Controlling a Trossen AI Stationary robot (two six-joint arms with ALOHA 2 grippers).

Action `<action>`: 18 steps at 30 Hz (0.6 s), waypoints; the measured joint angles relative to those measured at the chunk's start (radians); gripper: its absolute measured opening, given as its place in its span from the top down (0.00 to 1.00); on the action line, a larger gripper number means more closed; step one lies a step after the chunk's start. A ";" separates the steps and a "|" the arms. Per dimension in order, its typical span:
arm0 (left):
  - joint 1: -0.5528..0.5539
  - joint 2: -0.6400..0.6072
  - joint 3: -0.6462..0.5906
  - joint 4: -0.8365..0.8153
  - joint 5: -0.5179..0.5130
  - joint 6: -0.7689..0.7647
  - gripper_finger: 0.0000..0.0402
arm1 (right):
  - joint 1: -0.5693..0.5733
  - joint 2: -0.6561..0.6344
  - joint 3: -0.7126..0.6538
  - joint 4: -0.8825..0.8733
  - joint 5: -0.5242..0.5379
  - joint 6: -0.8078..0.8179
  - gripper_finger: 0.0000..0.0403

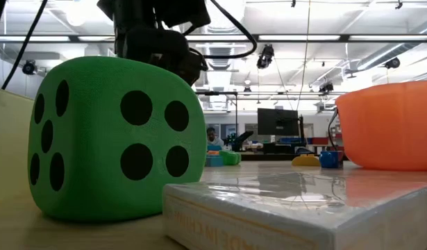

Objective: Pick & Place Toys
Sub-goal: Put the red game piece into the white bin

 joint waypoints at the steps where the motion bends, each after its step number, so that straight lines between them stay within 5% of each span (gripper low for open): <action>1: 0.000 -0.003 0.000 0.006 0.000 0.001 0.82 | 0.000 0.000 0.000 0.000 0.000 0.000 0.27; 10: 0.000 -0.008 0.001 0.008 0.061 0.003 0.90 | 0.000 0.000 0.000 0.000 0.000 0.000 0.27; 18: 0.000 -0.008 -0.001 0.008 0.157 0.097 0.58 | 0.000 0.000 0.000 0.001 0.000 0.000 0.27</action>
